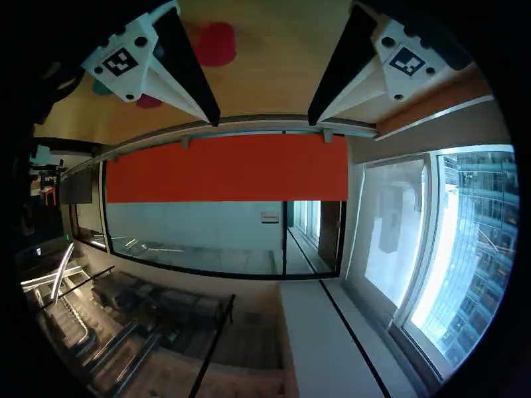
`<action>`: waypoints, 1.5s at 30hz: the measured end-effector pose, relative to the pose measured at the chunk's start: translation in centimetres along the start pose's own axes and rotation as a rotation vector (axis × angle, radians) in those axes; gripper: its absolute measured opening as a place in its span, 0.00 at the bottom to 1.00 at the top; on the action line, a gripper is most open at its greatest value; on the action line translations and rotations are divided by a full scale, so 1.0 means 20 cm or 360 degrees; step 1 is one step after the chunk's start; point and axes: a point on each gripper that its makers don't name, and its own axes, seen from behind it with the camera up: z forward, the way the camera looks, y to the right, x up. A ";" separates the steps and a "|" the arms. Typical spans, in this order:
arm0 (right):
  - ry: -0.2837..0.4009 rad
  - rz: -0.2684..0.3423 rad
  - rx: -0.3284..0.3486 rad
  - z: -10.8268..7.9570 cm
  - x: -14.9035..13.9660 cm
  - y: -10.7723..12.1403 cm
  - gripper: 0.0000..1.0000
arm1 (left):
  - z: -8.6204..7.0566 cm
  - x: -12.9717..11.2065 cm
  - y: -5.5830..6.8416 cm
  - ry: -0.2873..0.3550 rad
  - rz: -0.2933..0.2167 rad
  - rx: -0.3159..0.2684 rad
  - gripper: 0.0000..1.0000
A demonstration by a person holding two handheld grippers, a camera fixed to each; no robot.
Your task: Pour water
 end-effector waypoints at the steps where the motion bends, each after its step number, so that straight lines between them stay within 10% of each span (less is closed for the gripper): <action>1: 0.0003 0.0003 -0.0004 0.00 0.00 0.00 1.00 | 0.00 0.00 0.00 0.0005 -0.0001 0.0002 0.99; 45: -0.0059 -0.0015 0.0041 0.00 0.02 -0.05 1.00 | 0.05 -0.24 0.02 -0.0014 0.0124 0.0080 0.99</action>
